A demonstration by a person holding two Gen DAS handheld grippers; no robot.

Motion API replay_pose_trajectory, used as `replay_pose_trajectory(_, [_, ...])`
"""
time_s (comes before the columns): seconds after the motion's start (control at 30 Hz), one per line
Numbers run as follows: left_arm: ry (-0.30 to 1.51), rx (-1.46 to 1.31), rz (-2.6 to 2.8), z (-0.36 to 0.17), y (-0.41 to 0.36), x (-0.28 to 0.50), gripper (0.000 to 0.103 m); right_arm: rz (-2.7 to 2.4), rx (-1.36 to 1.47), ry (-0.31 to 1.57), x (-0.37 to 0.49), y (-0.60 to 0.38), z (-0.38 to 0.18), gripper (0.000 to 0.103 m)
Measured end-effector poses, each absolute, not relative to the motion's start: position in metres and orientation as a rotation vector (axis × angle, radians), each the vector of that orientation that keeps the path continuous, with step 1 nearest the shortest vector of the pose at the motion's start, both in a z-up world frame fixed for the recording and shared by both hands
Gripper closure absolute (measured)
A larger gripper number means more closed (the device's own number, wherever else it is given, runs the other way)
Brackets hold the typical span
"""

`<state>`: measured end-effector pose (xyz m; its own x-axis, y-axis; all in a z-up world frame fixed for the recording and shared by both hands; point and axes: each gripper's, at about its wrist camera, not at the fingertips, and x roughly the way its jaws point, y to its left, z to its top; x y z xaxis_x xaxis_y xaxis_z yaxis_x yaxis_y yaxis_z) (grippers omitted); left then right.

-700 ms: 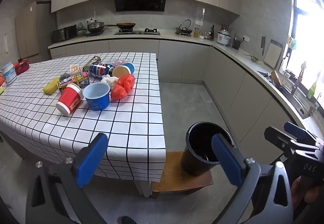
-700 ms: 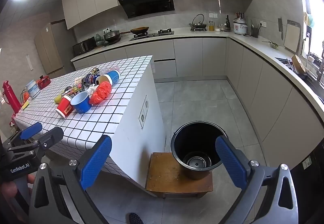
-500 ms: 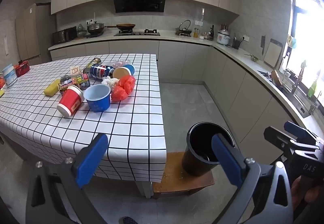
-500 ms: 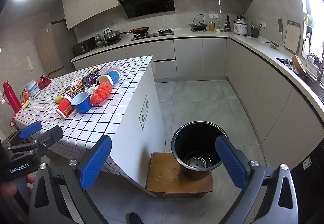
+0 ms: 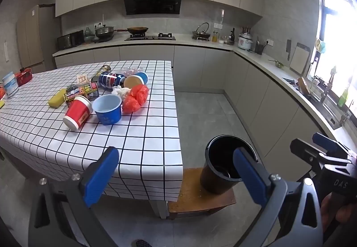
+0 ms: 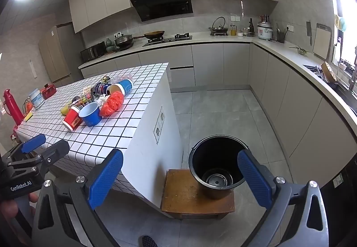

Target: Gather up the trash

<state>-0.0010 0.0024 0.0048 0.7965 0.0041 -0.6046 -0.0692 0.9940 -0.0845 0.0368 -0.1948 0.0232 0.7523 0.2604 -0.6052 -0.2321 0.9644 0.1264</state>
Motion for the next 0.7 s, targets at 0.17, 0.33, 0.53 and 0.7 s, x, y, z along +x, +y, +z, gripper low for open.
replay_pose_trajectory(0.17, [0.647, -0.099, 0.041, 0.0070, 0.0008, -0.0029, 0.000, 0.266, 0.044, 0.665, 0.0361, -0.1940, 0.0239, 0.000])
replay_pose_trajectory(0.33, [0.644, -0.096, 0.042, 0.0087, -0.0008, -0.0030, 0.000, 0.266, 0.044, 0.662, 0.0351, -0.1941, 0.0243, 0.000])
replay_pose_trajectory(0.53, [0.640, -0.093, 0.044, 0.0100, -0.0014, -0.0035, 0.000, 0.267, 0.047, 0.659, 0.0362, -0.1958, 0.0268, 0.000])
replay_pose_trajectory(0.7, [0.643, -0.092, 0.043, 0.0100, -0.0014, -0.0024, 0.000, 0.267, 0.049, 0.659, 0.0360, -0.1958, 0.0272, 0.000])
